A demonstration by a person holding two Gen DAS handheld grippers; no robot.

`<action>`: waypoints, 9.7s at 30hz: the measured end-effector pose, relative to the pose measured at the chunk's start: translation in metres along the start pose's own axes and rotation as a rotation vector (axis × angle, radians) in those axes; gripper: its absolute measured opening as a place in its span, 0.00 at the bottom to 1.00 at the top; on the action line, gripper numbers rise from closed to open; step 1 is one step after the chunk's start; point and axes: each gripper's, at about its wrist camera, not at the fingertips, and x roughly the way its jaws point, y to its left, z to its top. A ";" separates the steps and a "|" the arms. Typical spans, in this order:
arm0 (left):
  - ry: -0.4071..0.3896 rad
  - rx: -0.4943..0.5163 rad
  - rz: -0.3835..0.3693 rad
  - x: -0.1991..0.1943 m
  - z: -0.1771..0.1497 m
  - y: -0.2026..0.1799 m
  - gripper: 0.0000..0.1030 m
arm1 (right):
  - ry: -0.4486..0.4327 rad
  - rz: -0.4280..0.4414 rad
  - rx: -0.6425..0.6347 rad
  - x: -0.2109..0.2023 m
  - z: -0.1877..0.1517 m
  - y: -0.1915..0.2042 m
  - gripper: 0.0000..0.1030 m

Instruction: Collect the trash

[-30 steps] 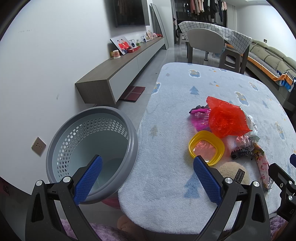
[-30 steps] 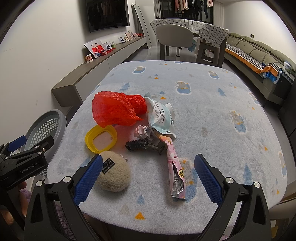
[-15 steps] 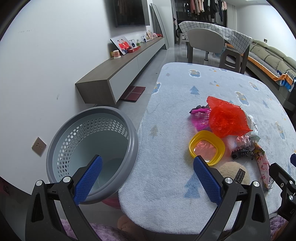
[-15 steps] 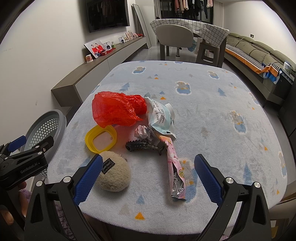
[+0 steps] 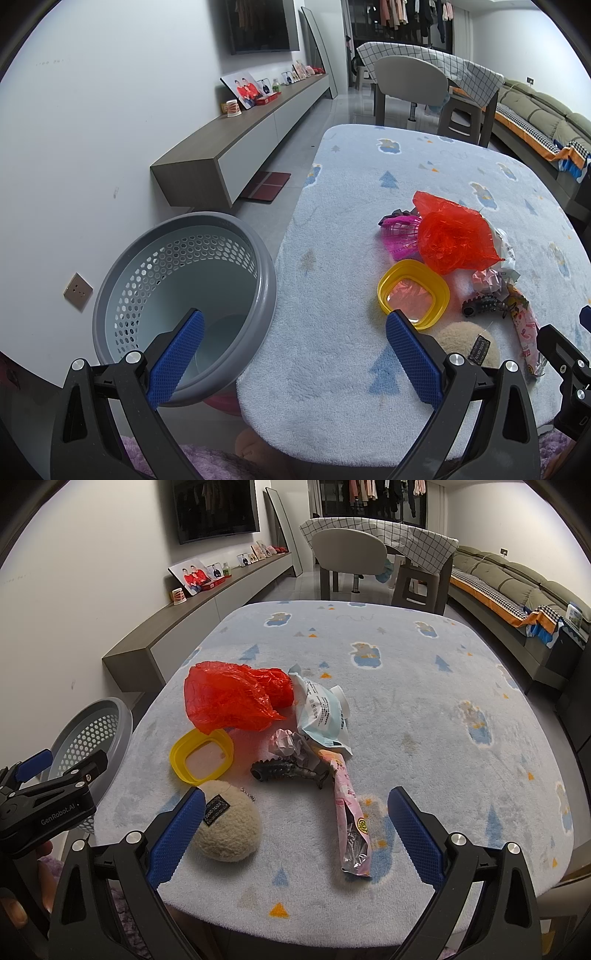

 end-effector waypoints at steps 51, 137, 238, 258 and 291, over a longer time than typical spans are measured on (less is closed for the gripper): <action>0.008 0.110 -0.164 0.008 -0.029 -0.059 0.94 | 0.226 -0.074 -0.087 0.081 -0.015 -0.041 0.29; 0.086 -0.199 0.106 0.057 -0.008 0.196 0.80 | 0.184 0.509 -0.373 0.093 0.066 0.244 0.52; -0.020 0.090 -0.104 0.044 0.010 -0.017 0.94 | 0.070 0.115 0.010 0.070 0.061 -0.070 0.58; -0.006 0.114 -0.113 0.051 0.010 -0.030 0.94 | 0.154 0.100 -0.094 0.108 0.061 -0.048 0.58; 0.021 0.099 -0.152 0.053 0.008 -0.016 0.94 | 0.184 0.082 -0.218 0.137 0.070 -0.019 0.43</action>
